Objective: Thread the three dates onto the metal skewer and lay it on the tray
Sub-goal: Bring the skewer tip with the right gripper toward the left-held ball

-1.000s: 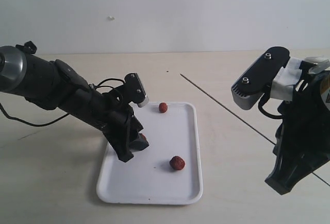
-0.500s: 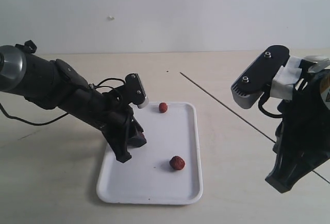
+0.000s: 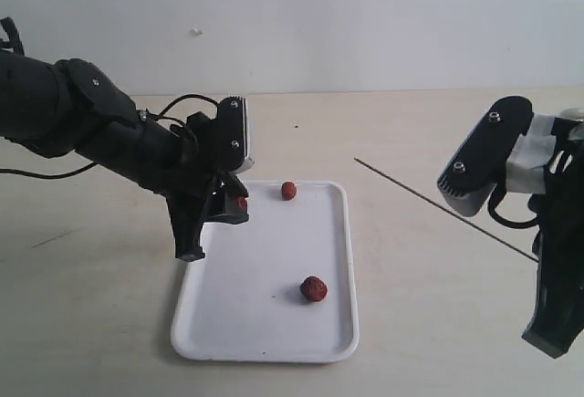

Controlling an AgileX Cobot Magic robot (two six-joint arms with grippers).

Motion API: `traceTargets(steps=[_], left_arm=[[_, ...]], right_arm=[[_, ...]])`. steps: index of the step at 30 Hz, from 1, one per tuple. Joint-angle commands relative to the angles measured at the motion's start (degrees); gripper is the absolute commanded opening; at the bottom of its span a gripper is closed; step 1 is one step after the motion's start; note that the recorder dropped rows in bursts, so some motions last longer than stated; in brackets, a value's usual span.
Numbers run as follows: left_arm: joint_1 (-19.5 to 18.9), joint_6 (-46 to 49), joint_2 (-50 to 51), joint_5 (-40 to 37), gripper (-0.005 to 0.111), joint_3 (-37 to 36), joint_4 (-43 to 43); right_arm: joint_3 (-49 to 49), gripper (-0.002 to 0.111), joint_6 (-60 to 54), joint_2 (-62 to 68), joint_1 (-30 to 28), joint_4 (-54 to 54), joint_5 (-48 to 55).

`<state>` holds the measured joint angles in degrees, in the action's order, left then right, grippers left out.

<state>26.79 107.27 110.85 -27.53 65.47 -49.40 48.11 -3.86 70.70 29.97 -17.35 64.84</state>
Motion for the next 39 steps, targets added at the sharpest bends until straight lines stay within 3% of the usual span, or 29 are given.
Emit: traceTargets(steps=[1, 5, 11, 18, 29, 39], left_arm=[[0.1, 8.3, -1.9, -0.5, 0.032, 0.0, -0.1], [0.8, 13.0, -2.3, 1.6, 0.032, 0.0, -1.6], [5.8, 13.0, -2.4, 11.5, 0.032, 0.0, 4.8], [7.5, 13.0, -2.4, 13.2, 0.032, 0.0, 6.0], [7.5, 13.0, -2.4, 14.6, 0.032, 0.0, 6.0], [7.5, 13.0, -2.4, 14.6, 0.032, 0.0, 5.8]], right_arm=[[-0.3, 0.0, -4.2, 4.1, -0.2, -0.8, -0.5], [-0.3, 0.0, -5.1, 11.3, -0.2, -8.1, -2.0], [-0.2, 0.0, -3.8, 18.5, -0.2, -18.3, -13.7], [-0.2, 0.0, -3.6, 18.8, -0.2, -23.6, -28.7], [-0.2, 0.0, -1.4, 19.4, -0.2, -23.4, -24.8], [-0.2, 0.0, 1.1, 19.9, -0.2, -23.5, -27.2]])
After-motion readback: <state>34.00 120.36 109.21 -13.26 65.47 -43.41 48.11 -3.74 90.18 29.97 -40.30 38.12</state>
